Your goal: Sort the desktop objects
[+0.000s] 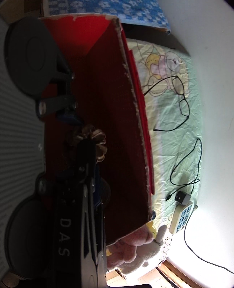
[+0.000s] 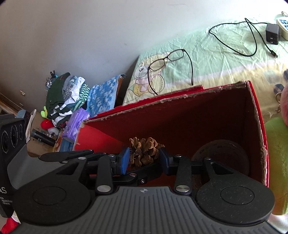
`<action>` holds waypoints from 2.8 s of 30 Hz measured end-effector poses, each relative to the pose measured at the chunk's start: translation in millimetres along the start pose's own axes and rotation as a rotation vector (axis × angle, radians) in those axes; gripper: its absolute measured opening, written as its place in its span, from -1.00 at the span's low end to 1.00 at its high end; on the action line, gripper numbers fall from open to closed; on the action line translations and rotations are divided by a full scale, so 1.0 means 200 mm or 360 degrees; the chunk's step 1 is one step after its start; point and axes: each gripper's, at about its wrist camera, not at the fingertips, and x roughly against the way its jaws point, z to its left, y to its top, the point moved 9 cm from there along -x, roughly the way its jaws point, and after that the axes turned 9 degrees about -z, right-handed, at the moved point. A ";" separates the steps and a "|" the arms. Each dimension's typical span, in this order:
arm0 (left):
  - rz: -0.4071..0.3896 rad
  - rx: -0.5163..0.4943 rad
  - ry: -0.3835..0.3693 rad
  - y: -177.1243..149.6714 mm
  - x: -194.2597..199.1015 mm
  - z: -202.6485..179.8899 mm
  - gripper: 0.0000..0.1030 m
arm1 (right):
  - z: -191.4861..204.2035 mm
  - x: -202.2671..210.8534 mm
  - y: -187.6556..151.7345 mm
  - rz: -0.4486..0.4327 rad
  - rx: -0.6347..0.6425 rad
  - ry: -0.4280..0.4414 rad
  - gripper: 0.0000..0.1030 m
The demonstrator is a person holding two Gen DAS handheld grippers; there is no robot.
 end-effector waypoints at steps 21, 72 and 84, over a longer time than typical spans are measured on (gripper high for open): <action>0.0323 0.0054 -0.0128 -0.05 -0.34 -0.01 0.10 | -0.16 -0.07 0.02 -0.0031 -0.0140 -0.0212 -0.24; 0.0052 -0.0373 0.0082 0.06 -0.21 -0.14 0.25 | -0.17 0.05 0.08 -0.0325 -0.0113 -0.0302 -0.42; 0.0007 -0.0372 0.0330 0.05 -0.06 -0.13 0.38 | -0.17 0.08 0.09 -0.0377 -0.0117 -0.0299 -0.42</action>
